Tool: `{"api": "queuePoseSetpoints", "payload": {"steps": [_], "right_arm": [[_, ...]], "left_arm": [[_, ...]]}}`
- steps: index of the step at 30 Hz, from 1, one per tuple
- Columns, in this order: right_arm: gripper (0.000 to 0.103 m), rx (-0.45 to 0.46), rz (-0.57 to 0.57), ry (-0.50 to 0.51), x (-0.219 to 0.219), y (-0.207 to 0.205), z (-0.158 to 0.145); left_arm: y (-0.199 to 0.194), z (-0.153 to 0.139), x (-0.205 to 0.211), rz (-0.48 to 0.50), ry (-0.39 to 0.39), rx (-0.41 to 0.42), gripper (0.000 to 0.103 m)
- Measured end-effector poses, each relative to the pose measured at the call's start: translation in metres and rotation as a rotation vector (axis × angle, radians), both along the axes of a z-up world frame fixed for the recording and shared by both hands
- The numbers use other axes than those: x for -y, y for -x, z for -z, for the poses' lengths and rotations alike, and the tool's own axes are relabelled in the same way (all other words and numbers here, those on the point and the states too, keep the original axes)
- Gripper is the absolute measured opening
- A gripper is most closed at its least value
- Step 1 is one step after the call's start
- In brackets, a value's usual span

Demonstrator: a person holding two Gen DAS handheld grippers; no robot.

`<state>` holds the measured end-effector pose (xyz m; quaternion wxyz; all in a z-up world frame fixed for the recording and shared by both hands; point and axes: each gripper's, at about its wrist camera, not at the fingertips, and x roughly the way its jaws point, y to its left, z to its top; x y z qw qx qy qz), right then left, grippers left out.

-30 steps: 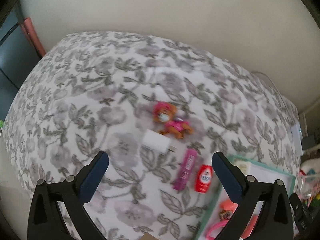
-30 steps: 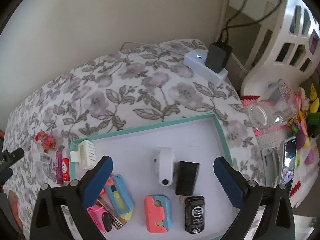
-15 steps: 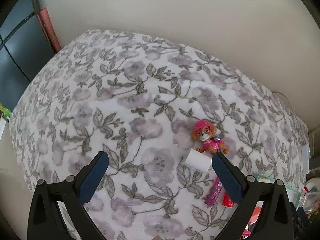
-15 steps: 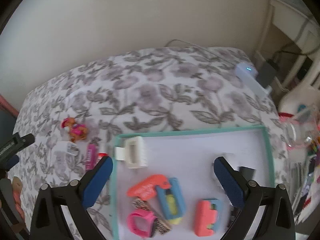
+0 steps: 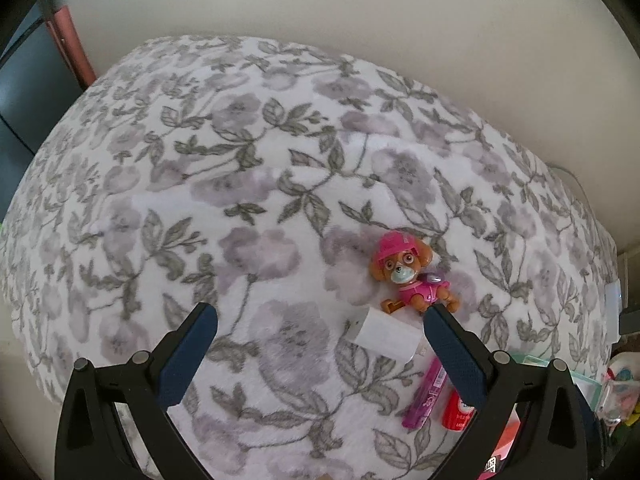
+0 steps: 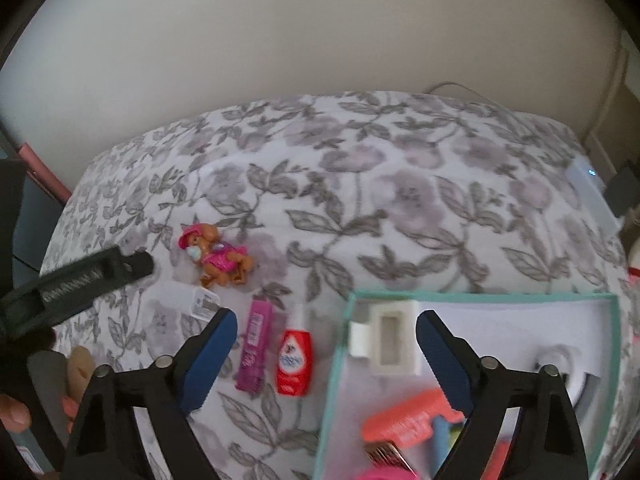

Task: Organize rigid objects
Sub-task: 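Grasp the red bottle with the right gripper while the left grasps the white charger cube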

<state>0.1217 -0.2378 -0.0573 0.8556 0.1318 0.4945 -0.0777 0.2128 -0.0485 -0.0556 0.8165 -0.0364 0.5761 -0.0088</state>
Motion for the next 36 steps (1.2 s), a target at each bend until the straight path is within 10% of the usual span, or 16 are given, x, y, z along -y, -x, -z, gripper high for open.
{"api": "queuePoseSetpoints", "payload": {"steps": [15, 26, 36], "right_arm": [[0.051, -0.052, -0.022, -0.024, -0.011, -0.012, 0.023], [0.034, -0.058, -0.104, -0.012, -0.027, -0.011, 0.013], [0.029, -0.160, -0.121, 0.012, -0.036, -0.016, 0.044]], "left_arm": [[-0.002, 0.030, 0.027, 0.129, 0.064, -0.057, 0.100], [0.000, 0.044, 0.035, 0.164, 0.049, -0.083, 0.063], [0.003, 0.042, 0.040, 0.191, 0.038, -0.071, 0.050]]}}
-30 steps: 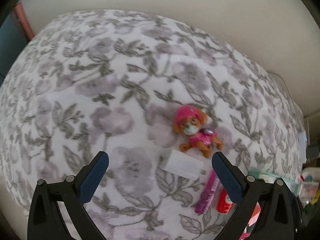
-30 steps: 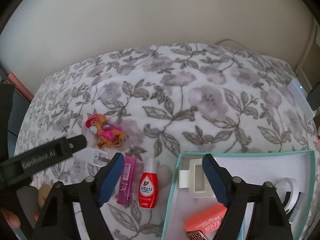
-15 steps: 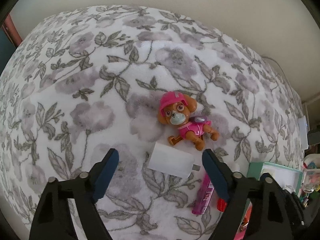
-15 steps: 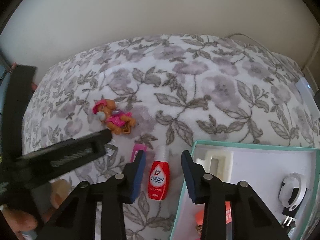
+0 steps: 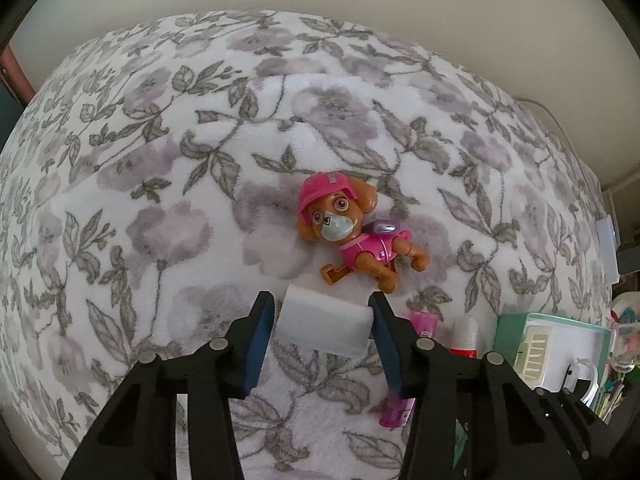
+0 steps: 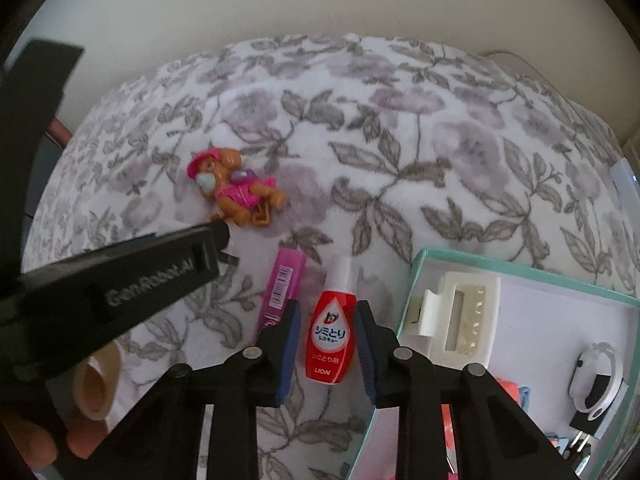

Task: Organize rigid objects
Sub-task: 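Grasp the red bottle with the right gripper while the left grasps the white charger cube, then lift the red bottle and white cube and carry both over the tray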

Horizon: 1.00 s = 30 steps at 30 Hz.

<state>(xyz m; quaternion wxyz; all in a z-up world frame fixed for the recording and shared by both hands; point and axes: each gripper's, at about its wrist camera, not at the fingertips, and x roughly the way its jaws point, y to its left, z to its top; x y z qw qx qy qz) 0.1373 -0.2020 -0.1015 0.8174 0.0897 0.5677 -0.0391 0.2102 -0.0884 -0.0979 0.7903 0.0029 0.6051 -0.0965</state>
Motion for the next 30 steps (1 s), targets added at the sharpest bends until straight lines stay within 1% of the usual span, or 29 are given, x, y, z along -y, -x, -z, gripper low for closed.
{"api": "queuePoseSetpoints", "payload": {"steps": [2, 6, 10, 13, 17, 21, 22, 27, 30], "right_arm": [[0.027, -0.017, -0.004, 0.020, -0.002, 0.000, 0.005], [0.027, -0.016, -0.011, 0.037, -0.003, 0.000, 0.006], [0.027, -0.017, -0.028, 0.055, -0.005, 0.001, 0.008], [0.027, -0.054, -0.038, 0.056, -0.008, 0.000, 0.006], [0.027, -0.066, -0.067, 0.095, -0.015, 0.000, 0.007], [0.028, -0.082, -0.076, 0.098, -0.017, -0.002, 0.006], [0.029, -0.082, -0.071, 0.095, -0.019, -0.001, 0.008], [0.030, -0.082, -0.060, 0.087, -0.019, 0.000, 0.006], [0.030, -0.093, -0.061, 0.096, -0.017, -0.002, 0.012]], "left_arm": [[-0.001, 0.003, 0.003, 0.001, -0.008, -0.002, 0.050], [-0.001, 0.008, 0.001, -0.002, -0.010, -0.017, 0.048], [-0.001, 0.010, 0.003, 0.000, -0.017, -0.011, 0.048], [0.000, 0.014, 0.004, 0.000, -0.021, -0.021, 0.048], [0.001, 0.017, 0.003, -0.002, -0.018, -0.026, 0.048], [0.003, 0.019, 0.003, -0.006, -0.015, -0.027, 0.048], [0.003, 0.020, 0.003, -0.005, -0.015, -0.027, 0.048], [0.004, 0.020, 0.005, -0.011, -0.010, -0.030, 0.048], [0.003, 0.020, 0.002, -0.012, -0.010, -0.030, 0.048]]}}
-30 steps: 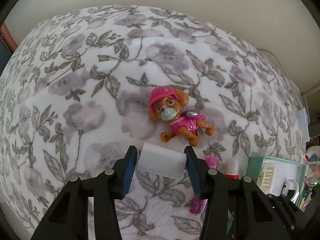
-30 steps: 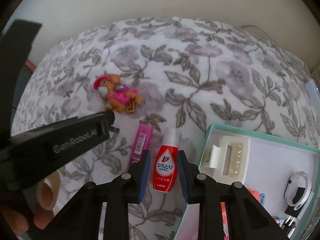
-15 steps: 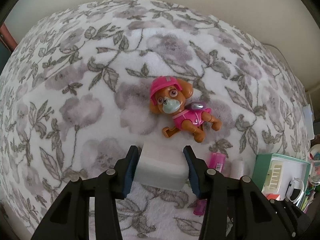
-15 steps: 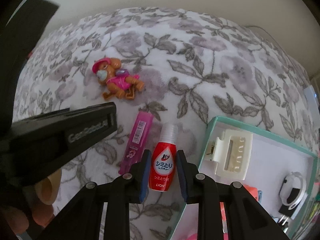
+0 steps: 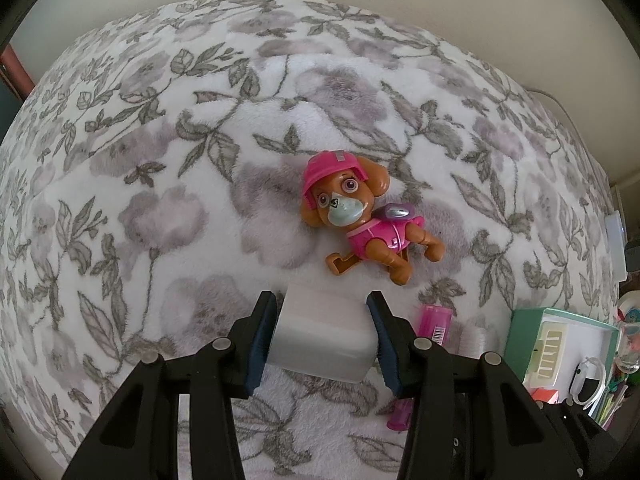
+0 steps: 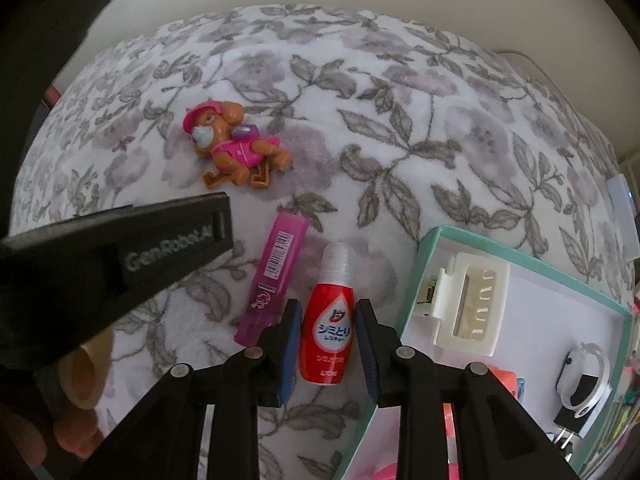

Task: Organize rigid objects
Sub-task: 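Lift the red bottle and white cube and carry both over the tray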

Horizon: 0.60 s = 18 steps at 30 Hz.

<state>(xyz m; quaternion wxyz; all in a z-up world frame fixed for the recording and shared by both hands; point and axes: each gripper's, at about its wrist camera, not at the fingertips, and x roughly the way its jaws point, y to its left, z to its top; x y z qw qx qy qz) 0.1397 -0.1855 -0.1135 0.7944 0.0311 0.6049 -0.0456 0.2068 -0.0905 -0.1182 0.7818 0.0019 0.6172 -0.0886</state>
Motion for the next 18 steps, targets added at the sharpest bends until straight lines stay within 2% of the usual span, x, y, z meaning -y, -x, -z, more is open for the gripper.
{"api": "queuePoseSetpoints", "payload": {"steps": [2, 13, 18], "right_arm": [[0.030, -0.027, 0.006, -0.030, 0.001, 0.000, 0.009], [0.027, -0.021, -0.015, -0.014, -0.001, 0.001, 0.008], [0.027, 0.009, -0.014, -0.041, 0.003, 0.001, -0.006]], "left_arm": [[0.000, 0.000, -0.001, -0.001, 0.000, 0.000, 0.048], [0.000, -0.002, -0.003, -0.009, -0.004, 0.000, 0.048], [0.001, -0.022, -0.012, -0.028, -0.003, 0.048, 0.048]]}}
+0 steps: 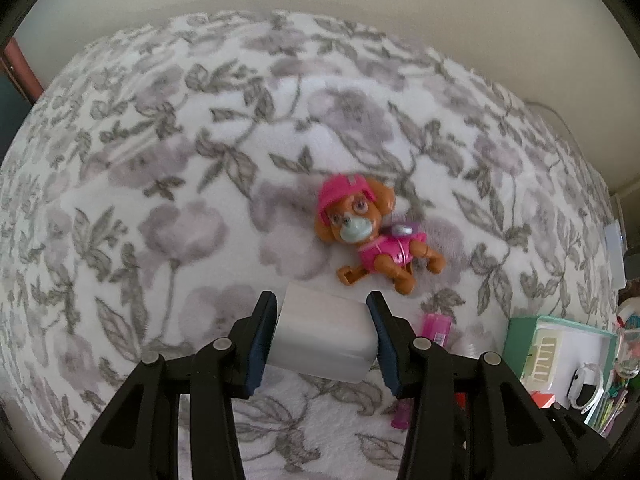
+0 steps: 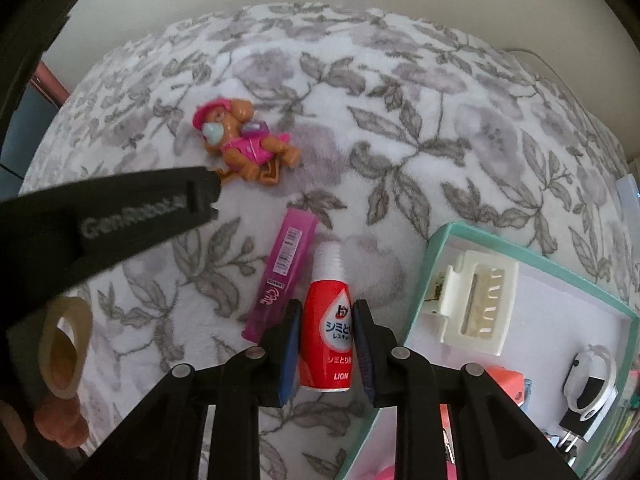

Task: Organize rigid objects
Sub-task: 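Lift the red bottle and white cube and carry both over the tray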

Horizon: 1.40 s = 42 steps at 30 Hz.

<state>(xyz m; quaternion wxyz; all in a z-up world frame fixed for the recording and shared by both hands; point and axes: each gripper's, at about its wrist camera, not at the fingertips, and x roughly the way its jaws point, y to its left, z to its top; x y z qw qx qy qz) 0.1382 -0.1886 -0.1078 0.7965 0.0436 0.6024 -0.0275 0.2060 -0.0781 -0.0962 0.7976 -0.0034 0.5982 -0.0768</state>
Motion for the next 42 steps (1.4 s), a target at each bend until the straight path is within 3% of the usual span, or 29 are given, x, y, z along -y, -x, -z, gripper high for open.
{"api": "queuePoseSetpoints", "payload": {"steps": [10, 16, 20, 25, 30, 35, 42], "right_arm": [[0.027, 0.151, 0.042, -0.050, 0.026, 0.017, -0.063], [0.027, 0.234, 0.125, -0.016, 0.065, 0.034, -0.101], [0.027, 0.264, 0.193, 0.020, 0.092, 0.053, -0.117], [0.027, 0.287, 0.272, 0.046, 0.131, 0.075, -0.129], [0.027, 0.266, 0.320, 0.042, 0.160, 0.090, -0.124], [0.027, 0.179, 0.324, 0.015, 0.174, 0.087, -0.090], [0.027, 0.085, 0.316, -0.021, 0.176, 0.083, -0.050]], "left_arm": [[0.015, -0.072, -0.012, -0.038, 0.053, 0.145, 0.048], [0.034, -0.117, 0.019, 0.034, 0.056, 0.251, 0.048], [0.052, -0.127, 0.050, 0.116, 0.051, 0.272, 0.048], [0.072, -0.124, 0.092, 0.219, 0.035, 0.260, 0.048], [0.086, -0.109, 0.131, 0.312, 0.041, 0.197, 0.048], [0.092, -0.078, 0.156, 0.355, 0.006, 0.107, 0.048], [0.100, -0.051, 0.170, 0.385, -0.041, 0.041, 0.048]]}}
